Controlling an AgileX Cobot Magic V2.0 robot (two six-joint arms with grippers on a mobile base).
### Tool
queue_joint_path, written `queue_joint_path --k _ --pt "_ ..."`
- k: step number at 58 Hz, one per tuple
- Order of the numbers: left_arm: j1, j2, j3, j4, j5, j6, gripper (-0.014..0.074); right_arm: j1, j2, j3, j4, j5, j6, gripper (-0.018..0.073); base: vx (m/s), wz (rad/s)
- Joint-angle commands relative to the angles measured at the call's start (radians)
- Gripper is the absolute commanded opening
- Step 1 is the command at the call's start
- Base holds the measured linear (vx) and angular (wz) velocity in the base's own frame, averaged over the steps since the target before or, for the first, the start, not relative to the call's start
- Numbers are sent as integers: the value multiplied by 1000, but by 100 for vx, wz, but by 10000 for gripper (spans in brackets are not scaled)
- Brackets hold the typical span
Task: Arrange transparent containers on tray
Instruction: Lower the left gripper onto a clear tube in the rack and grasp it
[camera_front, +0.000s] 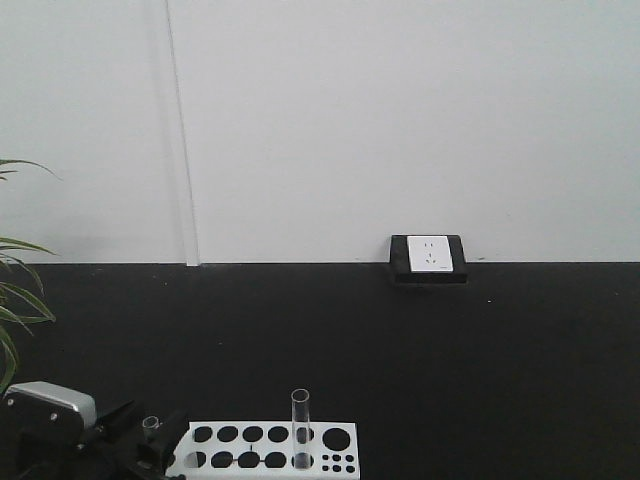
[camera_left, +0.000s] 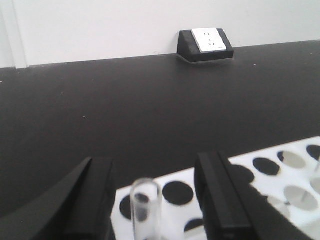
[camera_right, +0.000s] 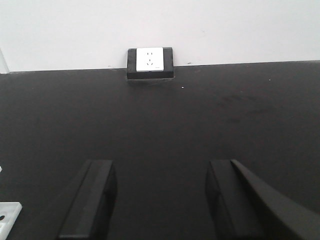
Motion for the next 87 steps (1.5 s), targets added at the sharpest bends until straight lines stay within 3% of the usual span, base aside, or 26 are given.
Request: queue_joint_path --k 1,32,46,69,87 --pt "-6 -2 -53 -3 -59 3 479 -5 4 -32 -5 -76 -3 469 0 0" --pt "-6 105 -72 -10 -124 8 457 -5 4 -32 -5 -76 -3 469 0 0" --pt "-6 111 -72 -10 -129 8 364 -5 4 -32 -5 -76 -3 469 0 0" --pt "-6 49 -72 -10 -128 20 117 -5 4 -32 -5 -76 -3 467 0 0" --pt "-6 -147 -79 -10 -39 60 93 -5 4 -32 -5 -81 -3 468 0 0"
